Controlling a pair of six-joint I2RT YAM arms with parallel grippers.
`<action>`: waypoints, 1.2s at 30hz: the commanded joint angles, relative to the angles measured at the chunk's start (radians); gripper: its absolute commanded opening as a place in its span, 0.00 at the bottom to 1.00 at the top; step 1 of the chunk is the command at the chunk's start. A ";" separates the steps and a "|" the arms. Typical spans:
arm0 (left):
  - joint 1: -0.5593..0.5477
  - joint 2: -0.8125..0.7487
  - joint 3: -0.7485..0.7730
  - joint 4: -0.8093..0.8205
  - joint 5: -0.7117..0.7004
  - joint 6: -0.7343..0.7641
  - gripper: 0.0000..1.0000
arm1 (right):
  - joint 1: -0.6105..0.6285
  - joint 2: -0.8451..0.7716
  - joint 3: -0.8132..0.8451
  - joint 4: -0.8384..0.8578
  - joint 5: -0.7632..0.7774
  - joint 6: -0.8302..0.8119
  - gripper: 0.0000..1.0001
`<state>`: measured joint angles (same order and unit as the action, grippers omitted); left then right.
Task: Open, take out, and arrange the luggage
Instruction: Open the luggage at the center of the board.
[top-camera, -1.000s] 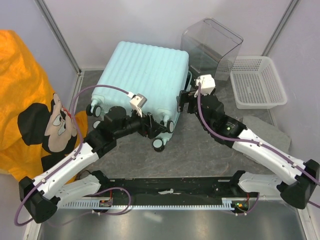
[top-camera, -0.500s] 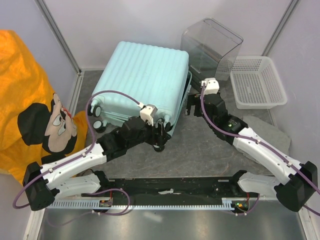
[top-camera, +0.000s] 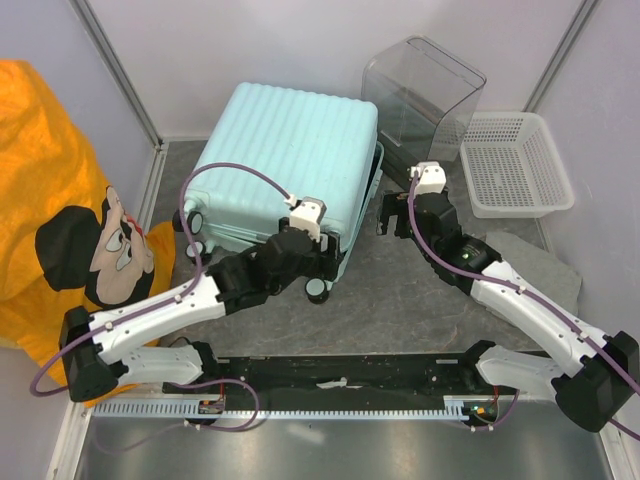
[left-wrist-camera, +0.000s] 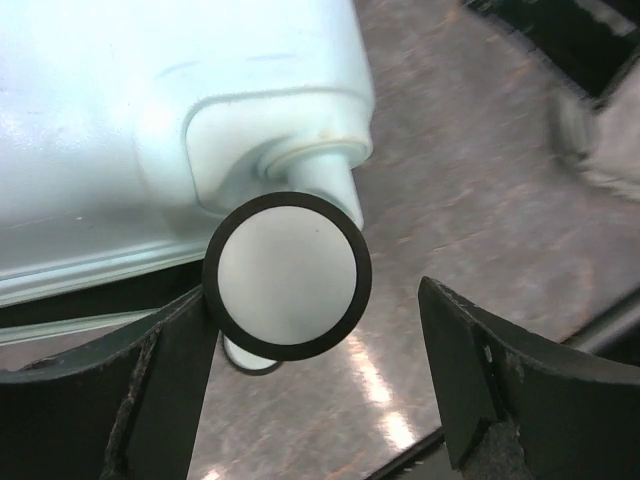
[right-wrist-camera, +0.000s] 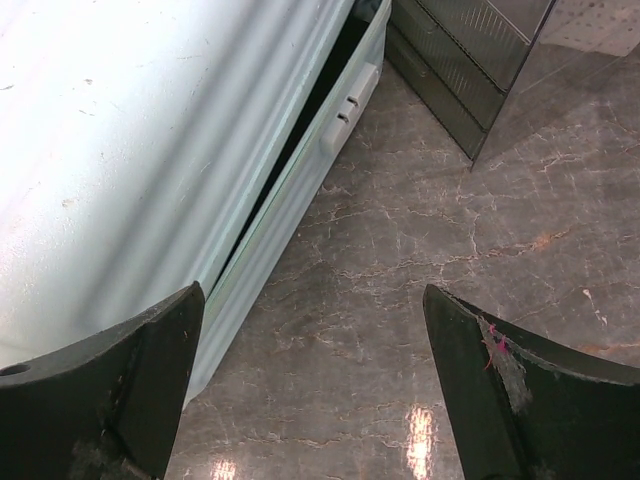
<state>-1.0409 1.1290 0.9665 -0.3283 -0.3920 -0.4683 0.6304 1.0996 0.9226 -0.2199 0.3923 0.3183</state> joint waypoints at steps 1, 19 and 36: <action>-0.114 0.069 0.116 -0.032 -0.157 0.095 0.85 | -0.008 0.005 -0.008 0.014 -0.007 -0.002 0.98; -0.163 0.015 0.250 -0.316 -0.169 0.050 0.86 | -0.014 -0.007 -0.037 0.021 -0.023 0.005 0.98; -0.136 0.101 0.216 -0.083 -0.125 0.115 0.91 | -0.012 -0.017 -0.068 0.028 -0.070 0.025 0.98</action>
<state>-1.1858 1.2243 1.1721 -0.5144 -0.5129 -0.3851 0.6212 1.1011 0.8677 -0.2199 0.3382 0.3275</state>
